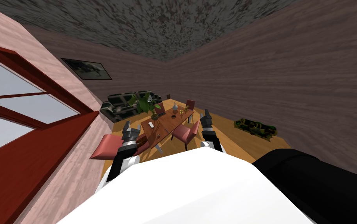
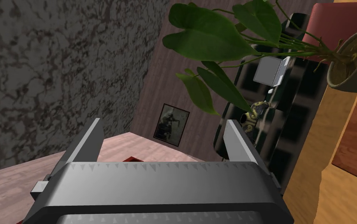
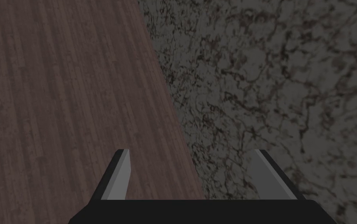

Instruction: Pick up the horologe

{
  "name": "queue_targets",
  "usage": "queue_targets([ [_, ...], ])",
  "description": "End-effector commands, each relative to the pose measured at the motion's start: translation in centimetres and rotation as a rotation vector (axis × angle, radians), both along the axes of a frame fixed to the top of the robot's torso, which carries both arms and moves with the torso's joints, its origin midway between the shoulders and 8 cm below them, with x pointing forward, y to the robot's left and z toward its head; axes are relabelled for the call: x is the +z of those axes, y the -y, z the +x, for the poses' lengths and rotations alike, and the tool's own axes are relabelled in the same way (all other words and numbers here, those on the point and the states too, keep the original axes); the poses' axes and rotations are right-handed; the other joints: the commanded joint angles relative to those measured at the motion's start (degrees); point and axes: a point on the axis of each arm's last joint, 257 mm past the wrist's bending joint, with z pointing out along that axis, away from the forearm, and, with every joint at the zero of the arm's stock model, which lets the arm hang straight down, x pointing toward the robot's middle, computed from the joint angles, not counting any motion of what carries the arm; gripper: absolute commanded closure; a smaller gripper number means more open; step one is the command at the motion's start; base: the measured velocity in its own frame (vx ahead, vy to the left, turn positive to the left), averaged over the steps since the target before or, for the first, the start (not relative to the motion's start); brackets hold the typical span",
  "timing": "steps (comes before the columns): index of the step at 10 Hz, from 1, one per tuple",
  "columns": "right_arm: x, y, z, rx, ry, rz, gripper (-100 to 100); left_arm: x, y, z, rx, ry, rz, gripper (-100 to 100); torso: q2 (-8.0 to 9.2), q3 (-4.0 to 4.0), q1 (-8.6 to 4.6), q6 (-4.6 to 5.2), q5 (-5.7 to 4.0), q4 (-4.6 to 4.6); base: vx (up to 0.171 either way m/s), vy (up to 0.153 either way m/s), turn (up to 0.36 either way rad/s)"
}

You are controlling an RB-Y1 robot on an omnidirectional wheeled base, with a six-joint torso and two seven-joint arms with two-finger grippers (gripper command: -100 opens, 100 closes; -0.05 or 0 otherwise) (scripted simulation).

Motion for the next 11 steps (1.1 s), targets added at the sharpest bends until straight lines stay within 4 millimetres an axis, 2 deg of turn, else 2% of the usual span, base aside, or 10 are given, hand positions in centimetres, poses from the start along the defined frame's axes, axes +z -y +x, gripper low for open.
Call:
queue_targets([
  [1, 0.0, 0.0, 0.0, 0.0, 0.0, 0.0, 0, -1.6, -1.1, 1.1, -0.003, -0.047, -0.045, -100, 0.0, 0.0, 0.0, 0.0, 0.0, 0.0, -0.057, -0.041, -0.212],
  [6, 0.0, 0.0, 0.0, 0.0, 0.0, 0.0, 0, -6.7, -3.6, 4.1, 0.002, -0.165, -0.196, -100, 0.07, 0.04, -0.07, -0.01, -0.02, 0.02, -0.067, -0.068, -0.183],
  [8, 0.0, 0.0, 0.0, 0.0, 0.0, 0.0, 0, -8.8, -4.5, 4.7, 0.01, -0.21, -0.242, -100, 0.0, 0.0, -0.03, -0.04, -0.02, 0.0, -0.035, -0.05, -0.123],
  [9, 0.0, 0.0, 0.0, 0.0, 0.0, 0.0, 0, -9.0, -4.5, 4.7, 0.012, -0.214, -0.242, -100, 0.01, 0.01, -0.03, -0.02, -0.01, 0.0, -0.033, -0.038, -0.072],
  [11, 0.0, 0.0, 0.0, 0.0, 0.0, 0.0, 0, -11.5, -5.6, 6.0, 0.019, -0.269, -0.328, -100, -0.01, 0.0, 0.02, -0.02, 0.0, 0.0, -0.039, -0.052, -0.211],
])
